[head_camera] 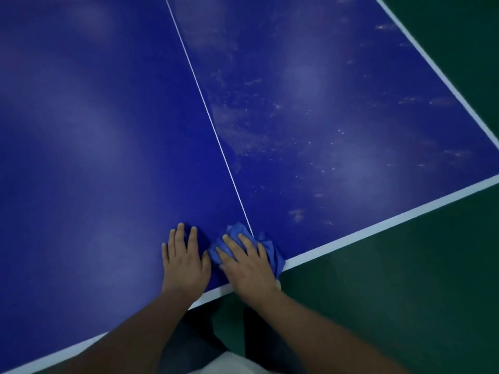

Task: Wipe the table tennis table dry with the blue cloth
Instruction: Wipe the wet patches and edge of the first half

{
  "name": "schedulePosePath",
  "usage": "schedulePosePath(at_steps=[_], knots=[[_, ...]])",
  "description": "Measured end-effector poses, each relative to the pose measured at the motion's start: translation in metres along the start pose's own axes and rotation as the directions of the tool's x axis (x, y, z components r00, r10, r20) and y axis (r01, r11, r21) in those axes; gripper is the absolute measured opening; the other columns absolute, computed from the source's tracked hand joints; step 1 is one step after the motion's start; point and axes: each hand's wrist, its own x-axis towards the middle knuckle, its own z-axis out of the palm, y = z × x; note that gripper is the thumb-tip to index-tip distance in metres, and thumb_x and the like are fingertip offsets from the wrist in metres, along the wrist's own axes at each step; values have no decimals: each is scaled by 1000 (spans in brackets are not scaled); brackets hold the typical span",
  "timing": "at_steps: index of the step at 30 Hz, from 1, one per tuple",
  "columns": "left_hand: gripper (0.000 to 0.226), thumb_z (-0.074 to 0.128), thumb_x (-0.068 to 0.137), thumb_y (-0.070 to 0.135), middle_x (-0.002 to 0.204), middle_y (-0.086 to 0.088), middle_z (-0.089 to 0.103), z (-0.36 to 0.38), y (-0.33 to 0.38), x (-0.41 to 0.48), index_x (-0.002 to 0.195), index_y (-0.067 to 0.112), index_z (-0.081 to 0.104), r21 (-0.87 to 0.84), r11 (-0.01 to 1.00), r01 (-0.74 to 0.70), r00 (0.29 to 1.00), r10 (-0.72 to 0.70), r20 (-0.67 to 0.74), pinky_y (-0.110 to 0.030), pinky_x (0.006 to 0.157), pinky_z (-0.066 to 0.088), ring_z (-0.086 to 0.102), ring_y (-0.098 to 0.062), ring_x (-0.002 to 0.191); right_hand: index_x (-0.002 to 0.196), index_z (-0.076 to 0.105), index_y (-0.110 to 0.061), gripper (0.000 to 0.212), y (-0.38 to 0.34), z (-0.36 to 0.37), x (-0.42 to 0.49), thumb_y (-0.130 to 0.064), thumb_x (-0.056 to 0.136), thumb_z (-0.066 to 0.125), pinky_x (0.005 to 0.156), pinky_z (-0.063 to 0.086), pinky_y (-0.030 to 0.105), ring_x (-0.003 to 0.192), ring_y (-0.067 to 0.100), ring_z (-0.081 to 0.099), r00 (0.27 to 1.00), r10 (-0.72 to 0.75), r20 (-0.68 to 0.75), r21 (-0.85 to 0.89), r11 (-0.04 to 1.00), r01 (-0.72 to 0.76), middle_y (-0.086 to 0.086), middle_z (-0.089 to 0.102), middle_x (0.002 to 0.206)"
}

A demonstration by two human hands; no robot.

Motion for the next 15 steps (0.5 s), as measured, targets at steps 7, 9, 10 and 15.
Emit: schedulePosePath(at_steps=[7, 9, 10, 15], knots=[[64, 42, 103, 39, 167, -10, 2, -9, 7, -21, 159, 17, 21, -24, 995, 101, 995, -100, 10, -44, 123, -5, -6, -27, 154, 142, 54, -24, 44, 179, -58, 57, -35, 100, 45, 88, 49, 54, 126, 39, 50, 897, 437, -67, -114, 890, -442, 5, 48, 152], [63, 42, 103, 39, 167, -10, 2, -12, 4, -24, 159, 16, 21, -26, 995, 101, 995, -101, 4, -45, 123, -4, -6, -27, 154, 141, 56, -18, 53, 201, -74, 67, -38, 100, 28, 89, 49, 58, 122, 42, 50, 848, 516, -124, -37, 851, -524, 9, 50, 150], [63, 42, 103, 39, 167, -10, 3, -15, 3, -22, 159, 16, 21, -35, 994, 101, 995, -101, 2, -45, 123, -4, -5, -27, 154, 139, 58, -15, 54, 197, -77, 71, -36, 100, 27, 88, 49, 58, 118, 44, 52, 835, 524, -167, -5, 847, -532, 11, 51, 148], [64, 33, 101, 43, 166, -12, 11, -22, -20, -2, 157, 14, 28, -22, 993, 120, 993, -120, 10, -52, 123, 4, 3, -31, 153, 133, 62, -23, 48, 62, -35, 49, -27, 89, 44, 79, 52, 47, 115, 39, 58, 983, -1, -184, -56, 998, -9, 9, 53, 146]])
